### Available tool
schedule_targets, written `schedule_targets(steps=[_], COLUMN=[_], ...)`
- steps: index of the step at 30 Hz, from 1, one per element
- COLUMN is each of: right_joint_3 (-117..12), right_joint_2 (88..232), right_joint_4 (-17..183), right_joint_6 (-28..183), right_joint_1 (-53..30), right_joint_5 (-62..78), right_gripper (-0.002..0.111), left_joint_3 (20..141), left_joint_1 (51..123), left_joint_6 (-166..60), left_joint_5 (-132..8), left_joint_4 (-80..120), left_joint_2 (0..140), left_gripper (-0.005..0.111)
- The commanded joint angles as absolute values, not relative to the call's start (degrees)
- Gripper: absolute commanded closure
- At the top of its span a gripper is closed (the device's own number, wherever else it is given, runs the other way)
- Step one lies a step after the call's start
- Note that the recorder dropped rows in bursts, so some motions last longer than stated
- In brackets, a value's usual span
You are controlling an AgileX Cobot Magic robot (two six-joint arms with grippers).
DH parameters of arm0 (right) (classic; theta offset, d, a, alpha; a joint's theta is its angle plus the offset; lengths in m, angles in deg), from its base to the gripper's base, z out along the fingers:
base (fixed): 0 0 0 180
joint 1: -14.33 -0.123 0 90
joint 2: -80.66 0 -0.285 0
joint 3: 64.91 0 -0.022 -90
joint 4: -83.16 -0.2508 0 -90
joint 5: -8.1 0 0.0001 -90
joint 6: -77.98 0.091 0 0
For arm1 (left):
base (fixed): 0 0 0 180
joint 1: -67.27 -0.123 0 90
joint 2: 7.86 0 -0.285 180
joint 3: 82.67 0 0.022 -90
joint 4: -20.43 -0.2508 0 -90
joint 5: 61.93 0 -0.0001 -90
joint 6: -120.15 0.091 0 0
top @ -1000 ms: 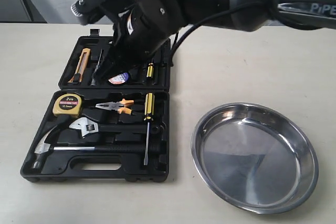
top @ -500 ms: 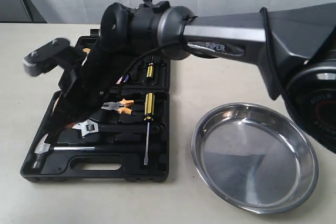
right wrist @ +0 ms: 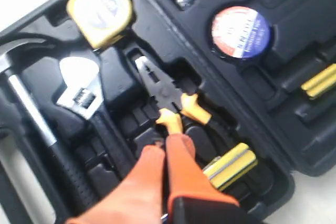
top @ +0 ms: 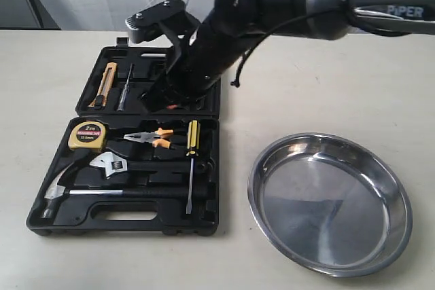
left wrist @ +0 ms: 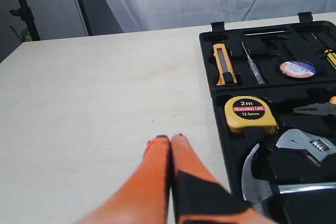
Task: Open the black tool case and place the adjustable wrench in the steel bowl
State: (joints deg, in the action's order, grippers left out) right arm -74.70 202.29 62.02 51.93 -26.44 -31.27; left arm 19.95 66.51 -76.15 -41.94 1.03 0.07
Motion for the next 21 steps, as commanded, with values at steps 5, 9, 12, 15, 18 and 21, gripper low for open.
schedule_targets(steps=[5, 9, 12, 15, 18, 21], right_joint_3=[-85.7, -85.7, -85.7, -85.7, -85.7, -85.7], right_joint_2=[212.6, 214.4, 214.5, 214.5, 215.0, 215.8], right_joint_4=[60.4, 60.0, 59.5, 59.3, 59.5, 60.9], right_joint_6=[43.1, 42.5, 42.5, 42.4, 39.7, 38.1], right_joint_1=[-28.3, -29.3, -30.3, -31.4, -32.9, -34.0], right_joint_5=[-45.3, -43.4, -42.2, -41.9, -41.9, -41.0], right_gripper=[0.109, 0.109, 0.109, 0.109, 0.109, 0.109], left_joint_3=[20.1, 20.1, 20.1, 20.1, 20.1, 20.1], left_joint_1=[66.3, 66.3, 66.3, 66.3, 66.3, 66.3], left_joint_6=[-76.2, -76.2, -76.2, -76.2, -76.2, -76.2], left_joint_5=[-42.5, -42.5, -42.5, -42.5, -42.5, -42.5], left_joint_4=[1.0, 1.0, 1.0, 1.0, 1.0, 1.0], left_joint_2=[-0.1, -0.1, -0.1, -0.1, -0.1, -0.1], left_gripper=[0.107, 0.107, 0.107, 0.107, 0.107, 0.107])
